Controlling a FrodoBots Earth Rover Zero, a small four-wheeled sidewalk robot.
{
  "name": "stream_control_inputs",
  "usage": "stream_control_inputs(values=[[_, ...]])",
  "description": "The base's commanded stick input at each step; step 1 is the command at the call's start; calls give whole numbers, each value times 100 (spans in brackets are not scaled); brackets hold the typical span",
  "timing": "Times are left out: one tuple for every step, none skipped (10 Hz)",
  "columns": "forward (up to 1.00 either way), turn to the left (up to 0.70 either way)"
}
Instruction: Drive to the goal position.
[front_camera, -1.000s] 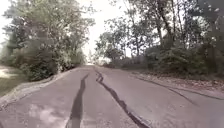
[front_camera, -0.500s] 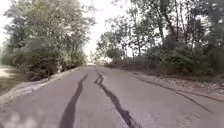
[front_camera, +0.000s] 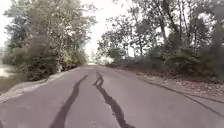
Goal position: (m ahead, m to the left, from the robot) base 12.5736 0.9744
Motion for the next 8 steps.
stream_control_inputs(values=[[70,0],[70,0],[70,0],[70,0],[70,0],[70,0],[70,0],[70,0]])
